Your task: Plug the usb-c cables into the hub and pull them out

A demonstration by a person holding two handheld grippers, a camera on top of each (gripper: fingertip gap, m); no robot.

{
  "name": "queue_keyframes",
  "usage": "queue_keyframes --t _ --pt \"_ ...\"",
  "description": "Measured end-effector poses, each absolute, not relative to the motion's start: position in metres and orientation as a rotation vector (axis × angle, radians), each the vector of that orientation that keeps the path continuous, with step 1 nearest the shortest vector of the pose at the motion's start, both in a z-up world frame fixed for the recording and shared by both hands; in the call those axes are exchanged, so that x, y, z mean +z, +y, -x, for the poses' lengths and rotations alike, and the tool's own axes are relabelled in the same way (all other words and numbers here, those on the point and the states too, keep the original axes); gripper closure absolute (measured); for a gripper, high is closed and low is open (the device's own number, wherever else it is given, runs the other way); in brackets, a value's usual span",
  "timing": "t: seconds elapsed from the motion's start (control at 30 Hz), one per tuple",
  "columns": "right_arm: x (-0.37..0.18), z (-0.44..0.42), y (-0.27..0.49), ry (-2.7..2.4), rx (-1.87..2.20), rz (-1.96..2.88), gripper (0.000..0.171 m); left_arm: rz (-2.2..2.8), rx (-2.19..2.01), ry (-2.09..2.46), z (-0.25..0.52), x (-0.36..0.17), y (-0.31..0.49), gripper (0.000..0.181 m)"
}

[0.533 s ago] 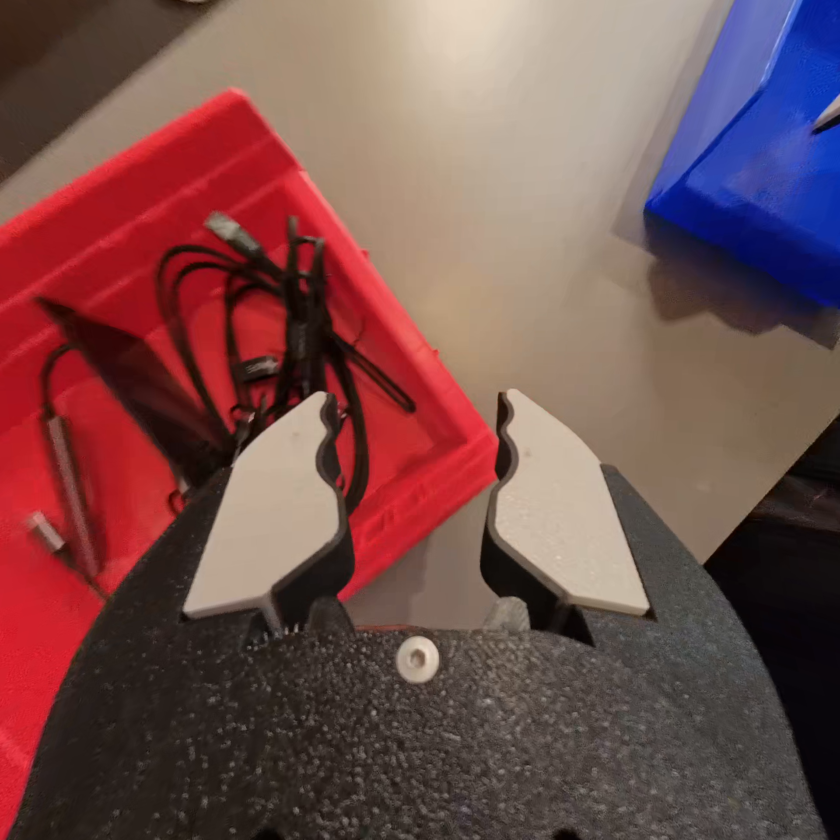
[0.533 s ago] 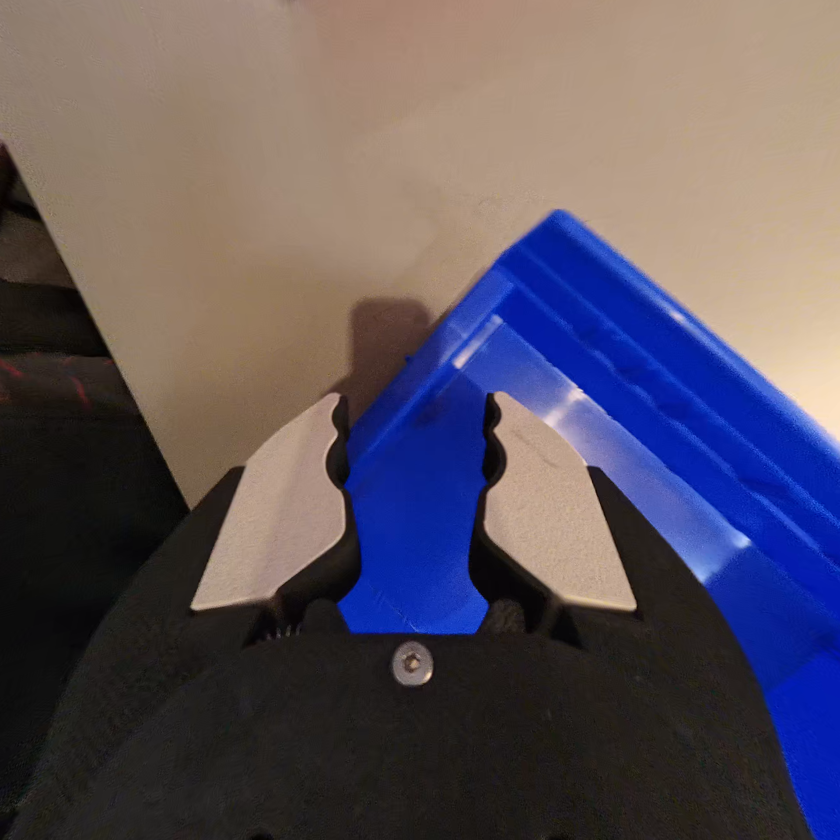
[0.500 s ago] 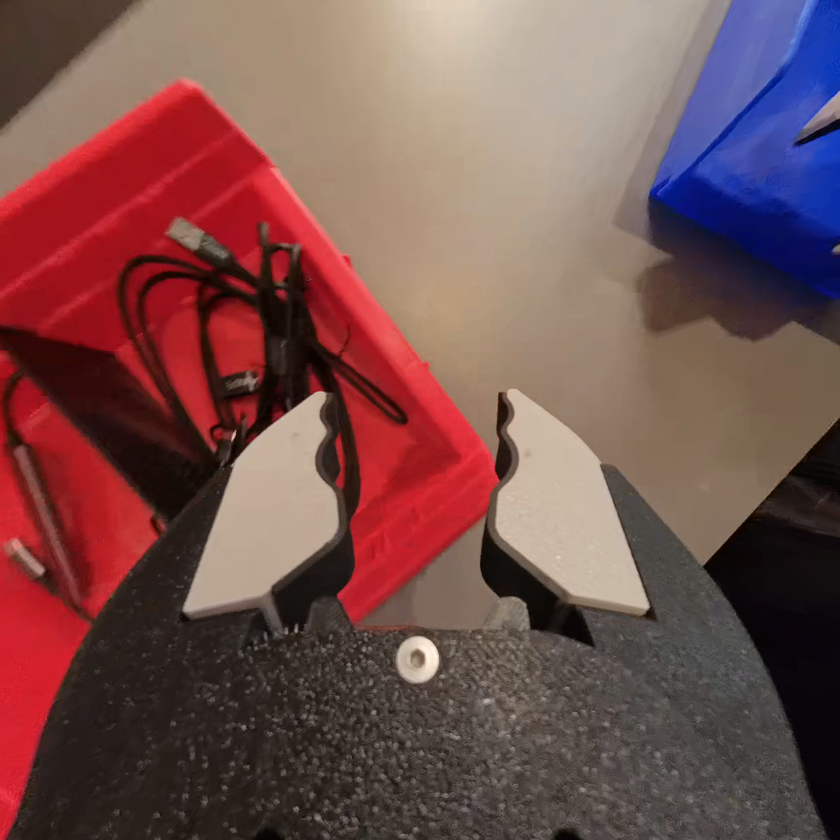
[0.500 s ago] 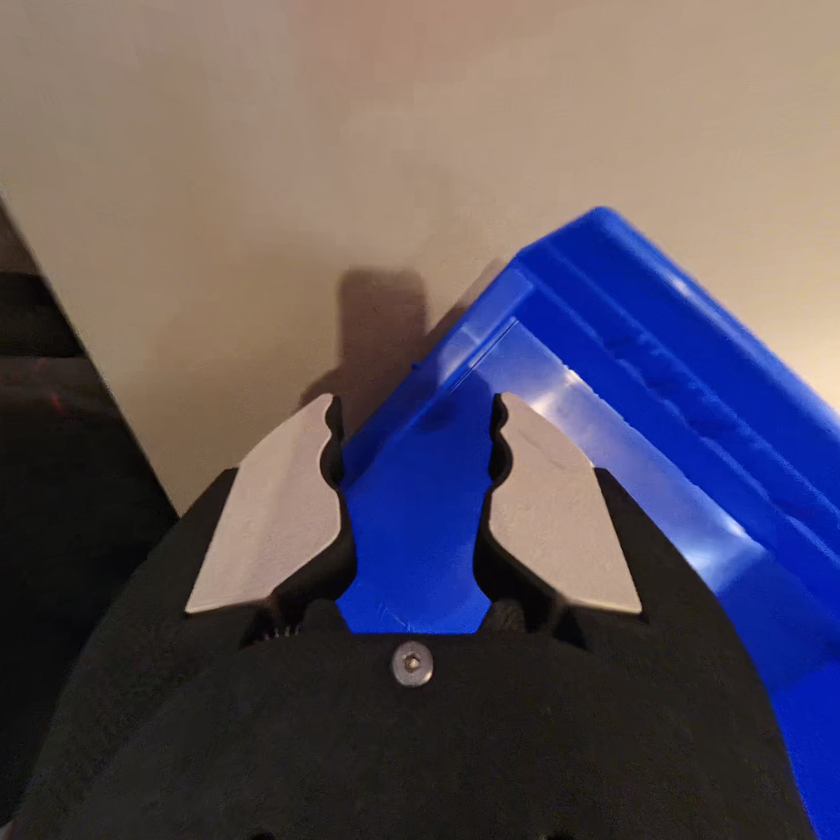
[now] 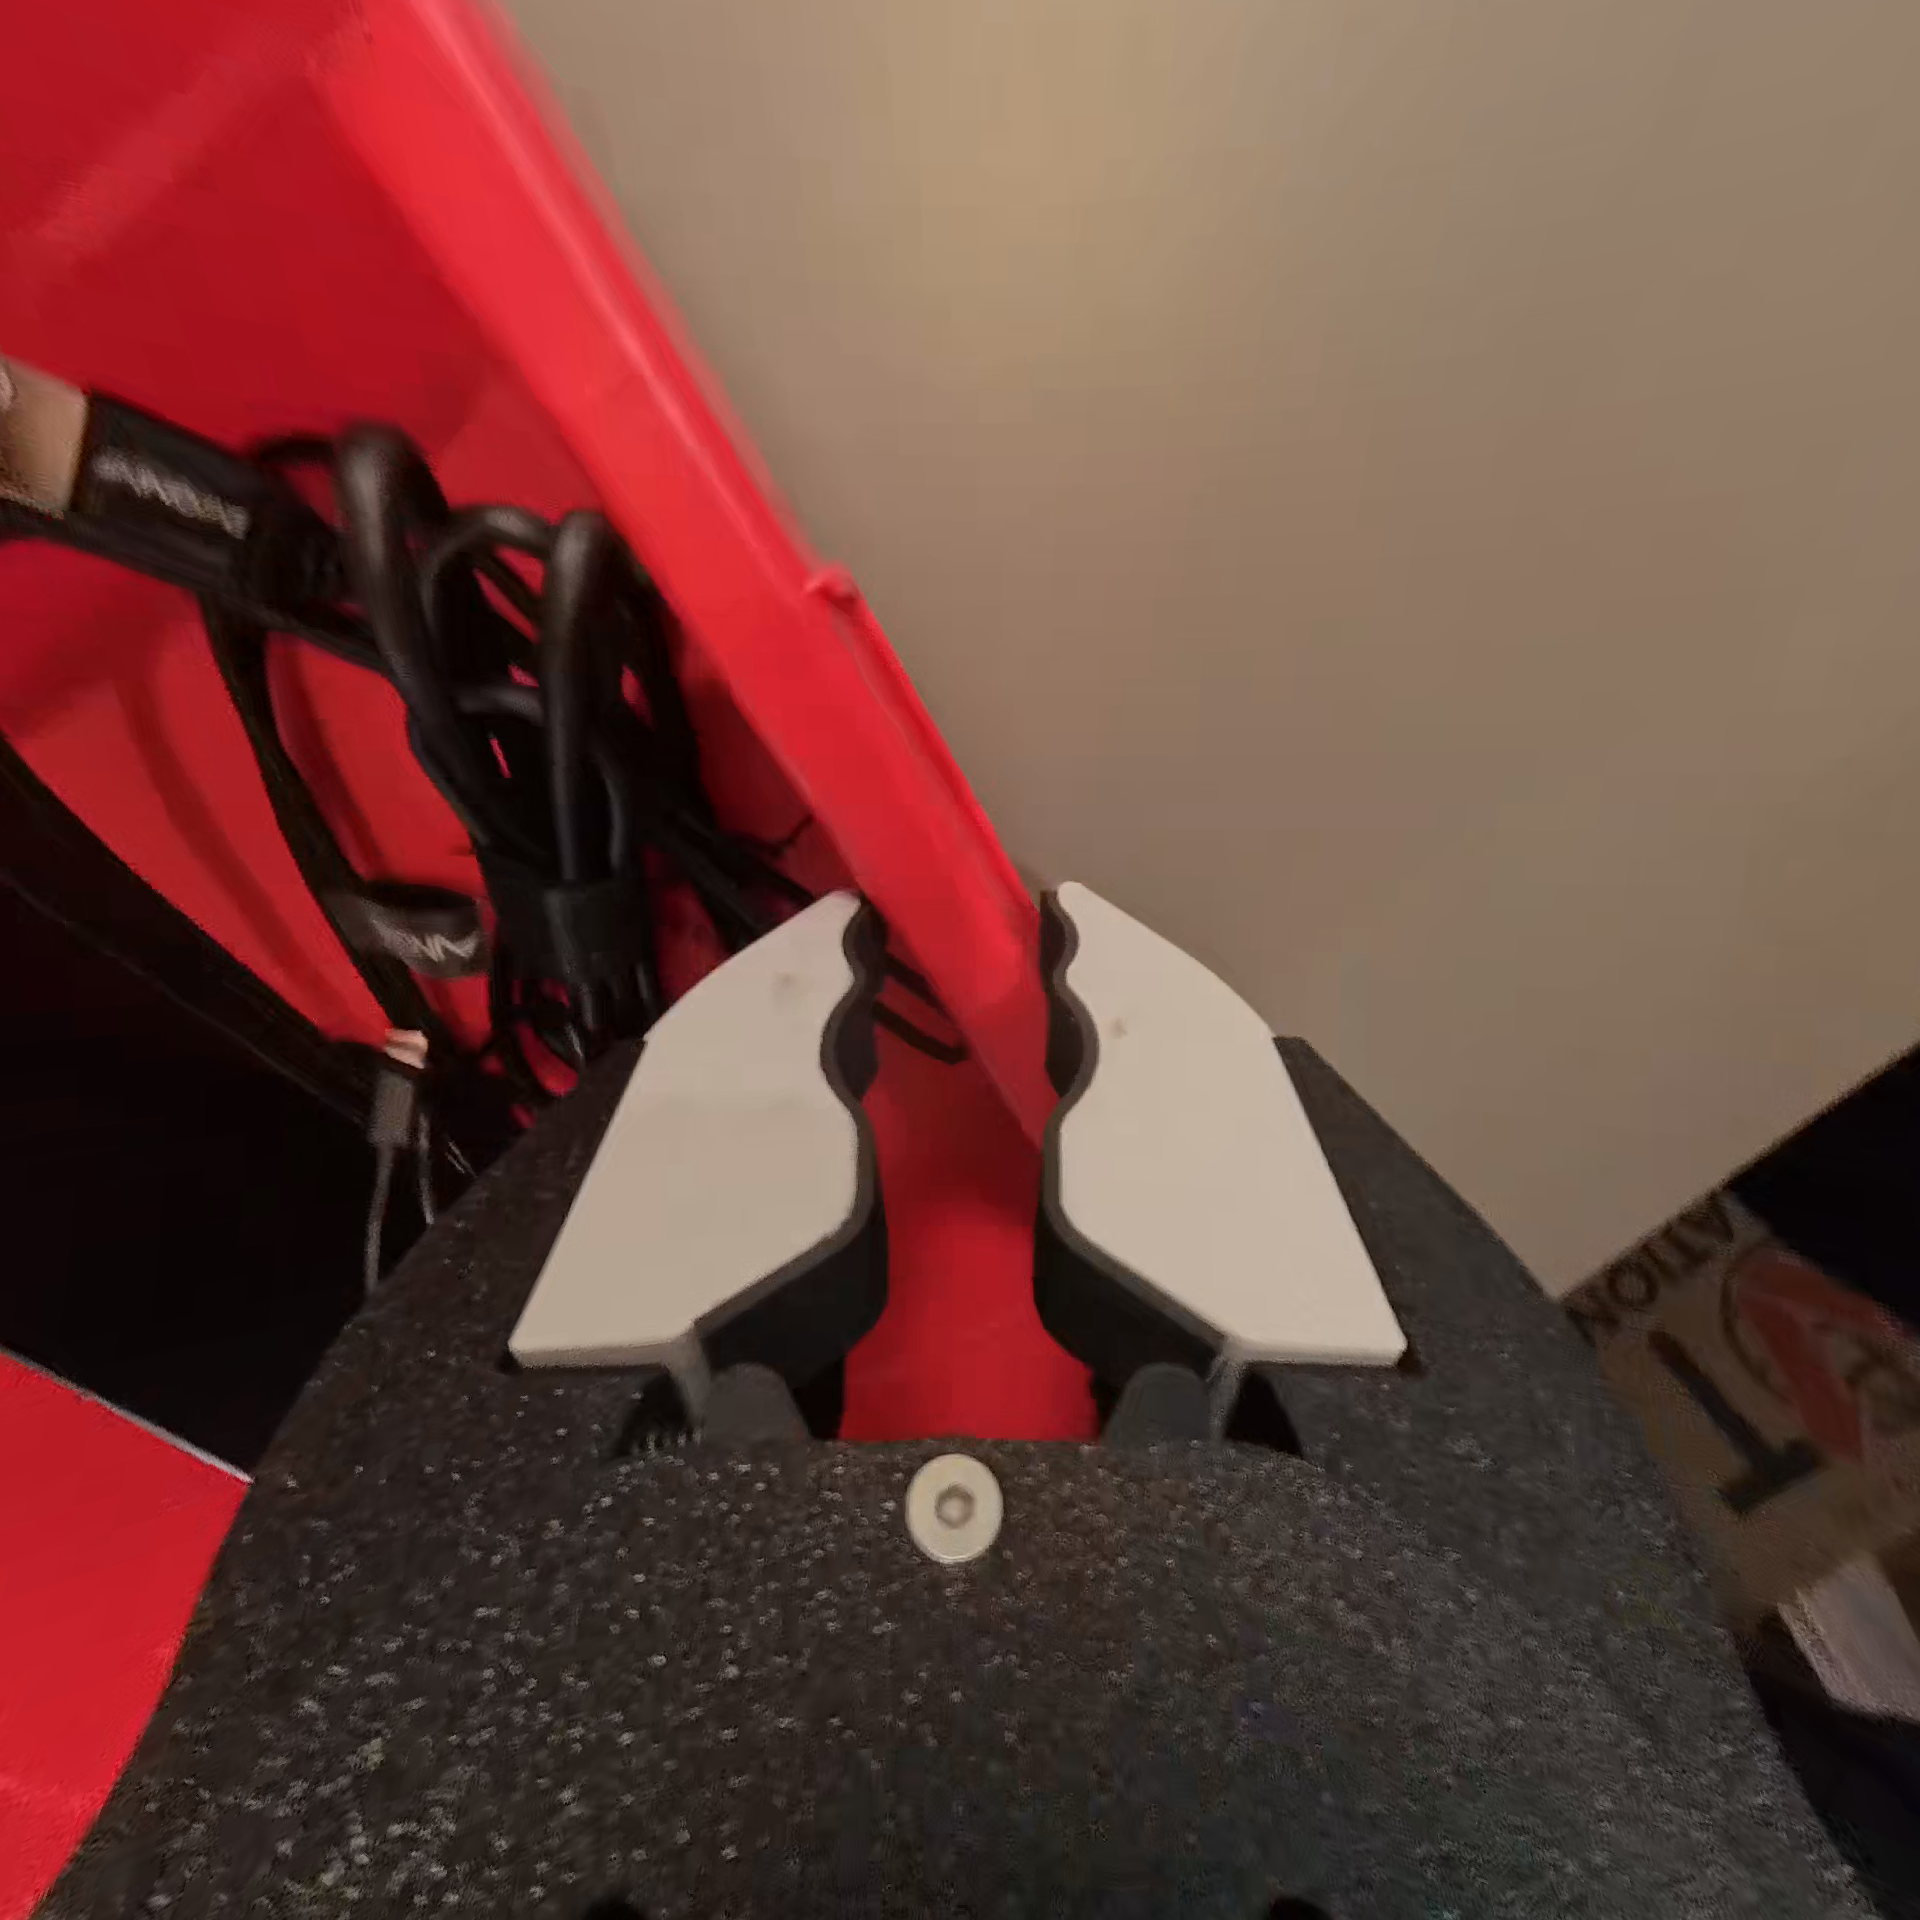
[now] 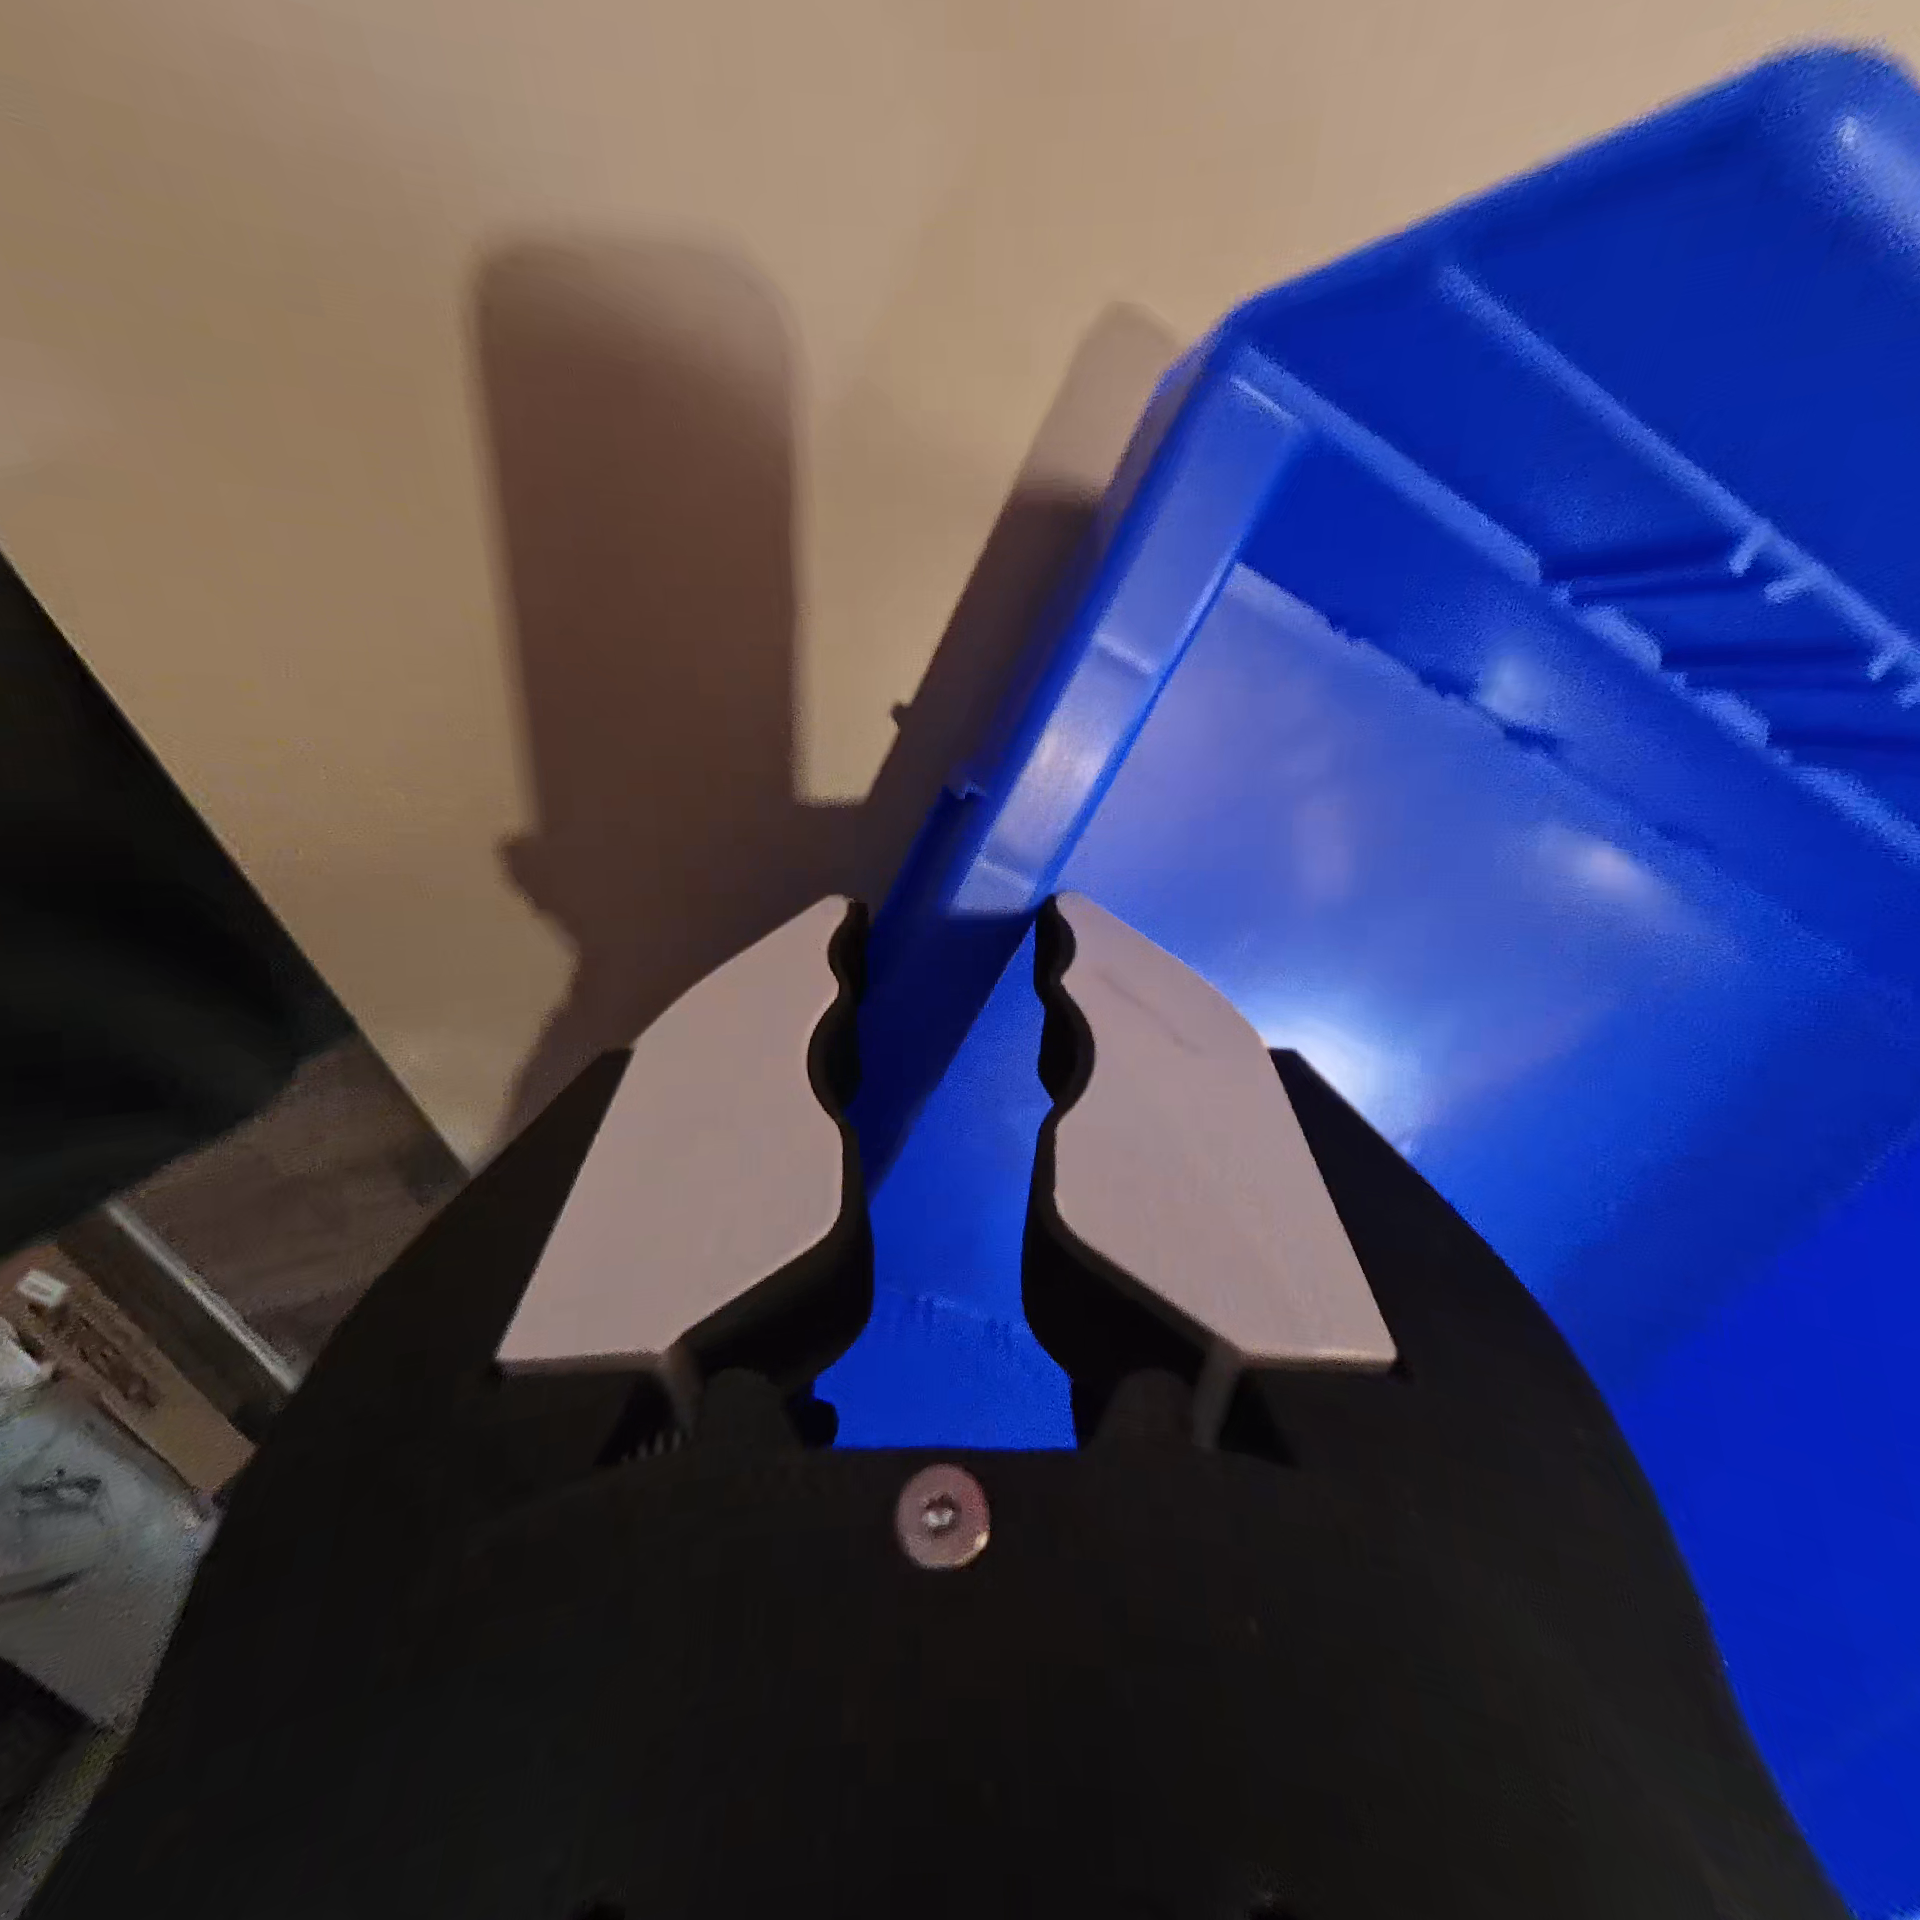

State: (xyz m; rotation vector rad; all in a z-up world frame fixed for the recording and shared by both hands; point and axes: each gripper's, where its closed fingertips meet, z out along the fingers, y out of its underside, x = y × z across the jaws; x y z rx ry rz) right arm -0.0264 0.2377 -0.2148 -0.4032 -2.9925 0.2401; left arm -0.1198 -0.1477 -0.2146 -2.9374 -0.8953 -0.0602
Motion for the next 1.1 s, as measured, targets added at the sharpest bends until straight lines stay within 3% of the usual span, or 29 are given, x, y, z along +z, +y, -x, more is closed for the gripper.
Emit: queue_keyframes --t 0.03,0.13,0.2,0.3,0.53,0.8,0.93,1.0,1.1 --pt "-0.214 0.022 0.257 -2.981 0.183 0.411 0.142 2.982 -0.090 -0.894 0.106 -0.215 -0.165 0.154" --pt "-0.212 0.012 0.310 -2.905 0.025 0.530 0.143 3.089 -0.103 -0.989 0.074 -0.214 -0.221 0.159" --pt "-0.203 0.016 0.321 -2.800 0.121 0.697 0.134 3.023 -0.047 -1.113 0.064 -0.210 -0.239 0.137" --pt "-0.181 0.032 0.301 -2.558 0.529 1.031 0.121 2.802 0.086 -1.205 0.058 -0.196 -0.230 0.123" --pt "-0.179 0.045 0.294 -2.143 0.852 1.380 0.101 2.070 0.428 -1.351 0.086 -0.157 -0.170 0.127" --pt "-0.168 0.056 0.257 -1.967 0.985 1.338 0.095 1.808 0.758 -1.388 0.105 -0.162 -0.169 0.135" --pt "-0.168 0.079 0.258 -1.825 0.835 1.270 0.111 1.762 0.948 -1.370 0.123 -0.169 -0.176 0.157" --pt "-0.169 0.087 0.268 -1.767 0.738 1.225 0.138 1.749 1.059 -1.321 0.128 -0.168 -0.182 0.163" --pt "-0.169 0.089 0.278 -1.757 0.726 1.212 0.141 1.728 1.192 -1.350 0.120 -0.167 -0.199 0.173"
